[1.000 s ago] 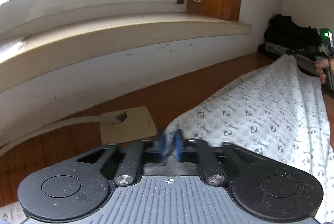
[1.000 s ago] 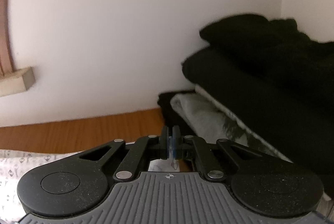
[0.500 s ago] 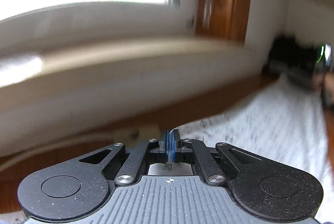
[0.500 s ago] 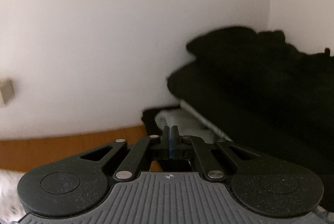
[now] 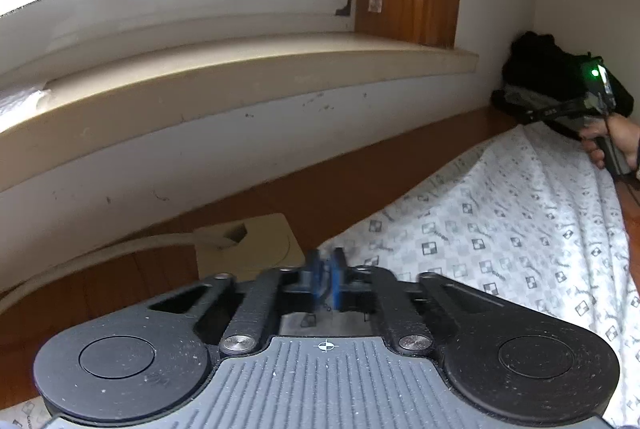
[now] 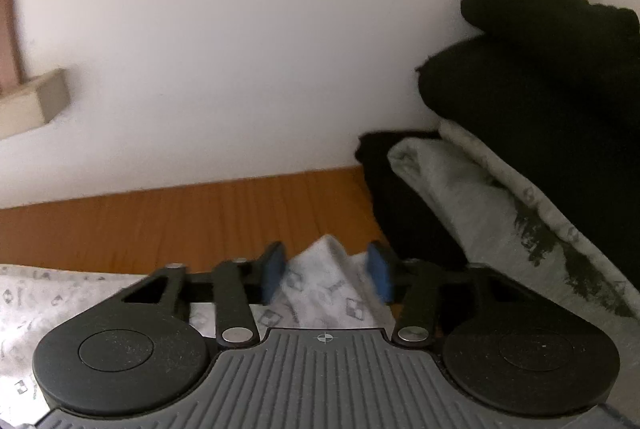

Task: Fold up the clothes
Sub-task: 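Open both grippers and release the white garment end by the black pile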

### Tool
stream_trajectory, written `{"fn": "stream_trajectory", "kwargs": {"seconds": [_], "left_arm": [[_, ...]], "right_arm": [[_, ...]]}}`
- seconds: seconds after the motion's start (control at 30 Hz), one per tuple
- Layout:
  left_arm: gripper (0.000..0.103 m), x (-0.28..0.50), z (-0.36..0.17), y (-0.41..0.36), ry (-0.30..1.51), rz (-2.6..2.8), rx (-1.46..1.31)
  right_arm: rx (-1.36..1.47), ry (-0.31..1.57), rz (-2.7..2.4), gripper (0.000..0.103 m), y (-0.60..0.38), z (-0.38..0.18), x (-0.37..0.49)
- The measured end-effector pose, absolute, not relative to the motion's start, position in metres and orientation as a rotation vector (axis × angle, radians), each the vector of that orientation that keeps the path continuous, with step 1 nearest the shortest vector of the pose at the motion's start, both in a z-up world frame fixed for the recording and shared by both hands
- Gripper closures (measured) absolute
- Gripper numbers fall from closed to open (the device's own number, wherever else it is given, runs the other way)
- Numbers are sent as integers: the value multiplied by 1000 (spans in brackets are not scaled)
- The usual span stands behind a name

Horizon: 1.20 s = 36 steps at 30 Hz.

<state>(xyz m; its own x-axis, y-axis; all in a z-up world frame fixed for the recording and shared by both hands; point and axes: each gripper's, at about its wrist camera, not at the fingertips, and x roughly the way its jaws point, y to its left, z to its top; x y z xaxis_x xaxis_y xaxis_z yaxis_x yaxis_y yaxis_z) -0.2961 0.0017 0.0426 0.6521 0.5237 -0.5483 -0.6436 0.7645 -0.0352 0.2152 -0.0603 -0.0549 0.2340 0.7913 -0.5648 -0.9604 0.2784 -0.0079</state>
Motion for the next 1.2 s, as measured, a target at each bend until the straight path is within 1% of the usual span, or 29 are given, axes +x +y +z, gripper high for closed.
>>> {"fn": "stream_trajectory", "kwargs": {"seconds": [0.03,0.07,0.2,0.23,0.4,0.5,0.57,0.6,0.63,0.67,0.7,0.73,0.77,0.83,0.97,1.03,1.07,1.1,1.2], "left_arm": [[101,-298,45,0,526,680,-225],[101,-299,47,-2,508,691,-214],[102,-311,58,-4,416,734,-231],[102,-311,59,-4,417,740,-231],[102,-301,58,2,474,781,-224],[103,-288,48,15,568,824,-218],[103,-281,42,20,637,862,-195],[102,-280,42,20,639,867,-195],[99,-281,45,20,632,872,-209],[90,-280,49,18,620,874,-213],[85,-279,53,15,607,875,-212],[77,-276,57,12,596,859,-203],[69,-270,60,8,594,832,-195],[63,-252,63,4,604,764,-188],[62,-206,61,-5,635,624,-151],[61,-184,57,-5,662,583,-127],[55,-174,54,-4,678,572,-115],[52,-163,51,-3,694,560,-102],[51,-139,44,5,724,547,-90]], "right_arm": [[-378,500,1252,87,-63,-55,215],[-369,497,1245,90,-64,-55,215],[-292,432,1185,93,-74,-52,215],[-262,414,1179,93,-78,-49,215],[-230,358,1200,93,-80,-37,214],[-300,359,1183,91,-68,-36,215],[-315,391,1182,91,-65,-37,219],[-315,408,1188,89,-66,-37,222],[-317,420,1196,85,-67,-37,223],[-323,423,1208,82,-70,-37,224],[-325,422,1225,70,-74,-36,223],[-322,415,1250,58,-81,-35,221],[-320,420,1280,55,-88,-34,220],[-343,471,1356,55,-99,-40,214],[-449,473,1420,55,-125,-52,195],[-470,481,1427,51,-135,-56,193],[-480,483,1432,49,-137,-59,194],[-485,476,1438,47,-138,-61,195],[-476,479,1454,44,-139,-64,200]]}}
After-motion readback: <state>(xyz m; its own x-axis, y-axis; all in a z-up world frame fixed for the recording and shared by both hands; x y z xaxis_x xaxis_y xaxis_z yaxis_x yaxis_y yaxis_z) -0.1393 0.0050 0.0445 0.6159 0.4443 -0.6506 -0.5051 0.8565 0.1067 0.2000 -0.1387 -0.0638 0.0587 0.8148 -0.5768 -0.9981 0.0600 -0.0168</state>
